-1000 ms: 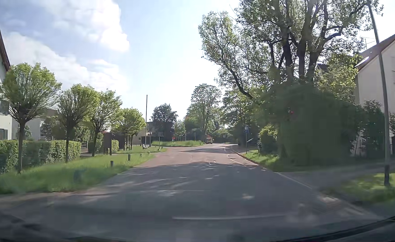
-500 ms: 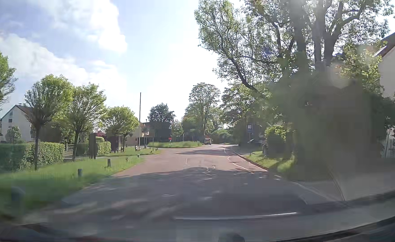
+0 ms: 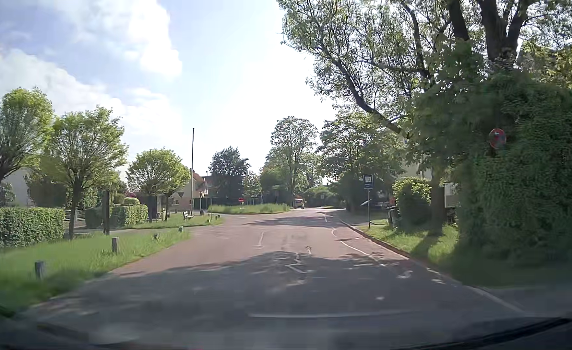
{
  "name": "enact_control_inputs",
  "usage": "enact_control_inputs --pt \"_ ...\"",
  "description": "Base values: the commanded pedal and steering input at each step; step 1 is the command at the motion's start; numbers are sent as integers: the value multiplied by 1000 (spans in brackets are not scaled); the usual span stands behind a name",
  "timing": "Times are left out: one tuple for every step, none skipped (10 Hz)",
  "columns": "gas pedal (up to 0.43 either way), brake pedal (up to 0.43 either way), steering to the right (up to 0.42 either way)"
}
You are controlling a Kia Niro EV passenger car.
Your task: Follow the waypoints while adhering to traffic rules and regulations
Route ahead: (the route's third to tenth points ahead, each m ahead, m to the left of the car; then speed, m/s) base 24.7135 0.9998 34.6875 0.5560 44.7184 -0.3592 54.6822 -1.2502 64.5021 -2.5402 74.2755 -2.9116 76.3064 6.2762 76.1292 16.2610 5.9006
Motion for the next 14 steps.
enact_control_inputs --pt "0 0 0" --pt "0 0 1" --pt "0 0 0" --pt "0 0 -1" --pt "0 0 -4" --pt "0 0 -4" --pt "0 6 -3" --pt "0 79 -3" --pt "0 140 -4" --pt "0 146 -4" --pt "0 146 -3" --pt "0 146 -3" --pt "0 146 -4" --pt "0 140 -6"
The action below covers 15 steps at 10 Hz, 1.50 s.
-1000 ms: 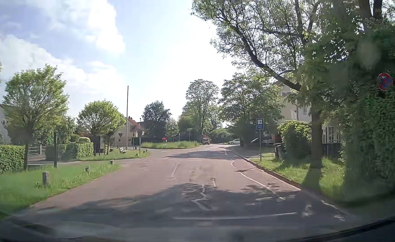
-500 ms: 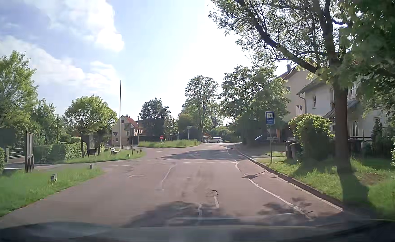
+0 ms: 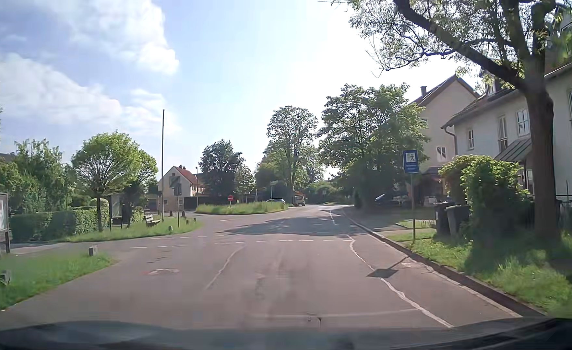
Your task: Follow the waypoints while adhering to traffic rules and regulations
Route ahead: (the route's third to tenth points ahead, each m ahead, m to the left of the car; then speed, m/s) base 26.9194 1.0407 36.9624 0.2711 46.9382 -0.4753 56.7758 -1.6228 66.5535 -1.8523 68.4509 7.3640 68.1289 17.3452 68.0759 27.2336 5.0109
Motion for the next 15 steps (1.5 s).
enact_control_inputs --pt "0 140 -6" --pt "0 140 -7" --pt "0 140 -6" --pt "0 140 -6" --pt "0 140 -7" --pt "0 159 -7" --pt "0 165 -7" --pt "0 67 -8" --pt "0 0 -8" --pt "0 0 -8" --pt "0 0 -9" --pt "0 0 -9" --pt "28 0 -9" --pt "47 0 -9" --pt "59 0 -9"
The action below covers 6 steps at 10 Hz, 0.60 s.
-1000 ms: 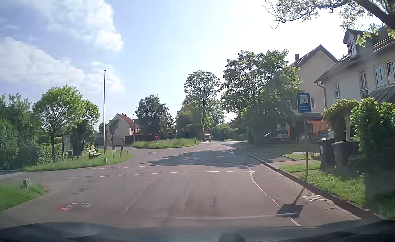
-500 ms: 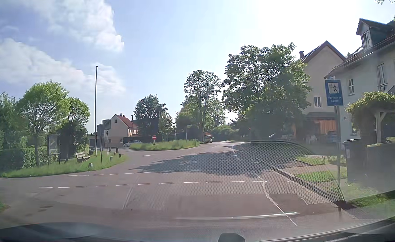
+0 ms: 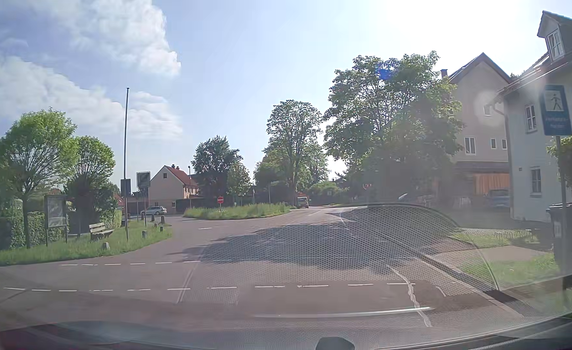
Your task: Follow the waypoints while adhering to traffic rules and regulations
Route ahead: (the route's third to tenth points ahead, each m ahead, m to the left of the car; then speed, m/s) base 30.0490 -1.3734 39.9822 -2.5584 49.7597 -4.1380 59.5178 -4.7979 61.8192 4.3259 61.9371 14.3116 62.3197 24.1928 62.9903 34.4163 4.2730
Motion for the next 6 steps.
enact_control_inputs --pt "67 0 -8" --pt "79 0 -8" --pt "79 0 -6" --pt "79 0 -1" --pt "79 0 2" --pt "79 0 5"
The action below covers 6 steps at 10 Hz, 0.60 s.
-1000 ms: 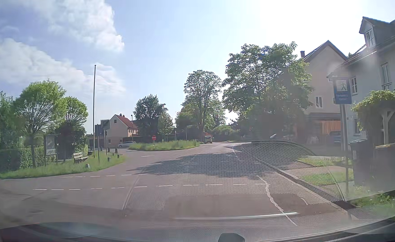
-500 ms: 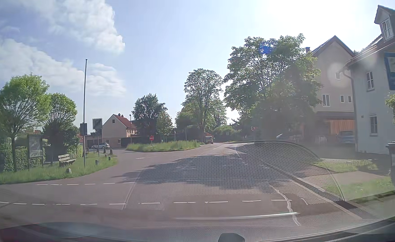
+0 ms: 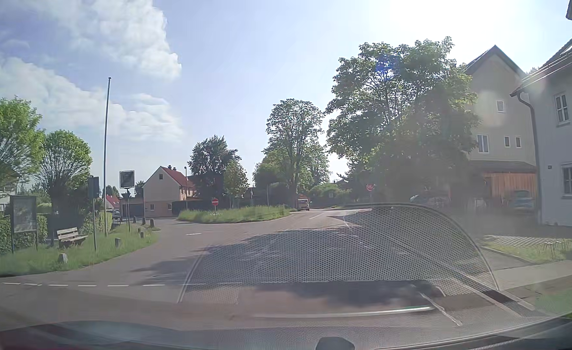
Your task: Follow the waypoints while adhering to traffic rules and regulations
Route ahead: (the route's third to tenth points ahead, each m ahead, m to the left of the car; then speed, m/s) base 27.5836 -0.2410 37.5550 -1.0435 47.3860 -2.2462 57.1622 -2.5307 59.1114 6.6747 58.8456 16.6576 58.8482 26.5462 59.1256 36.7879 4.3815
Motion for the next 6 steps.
enact_control_inputs --pt "79 0 6" --pt "79 0 7" --pt "79 0 7" --pt "79 0 7" --pt "67 0 7" --pt "67 0 7"
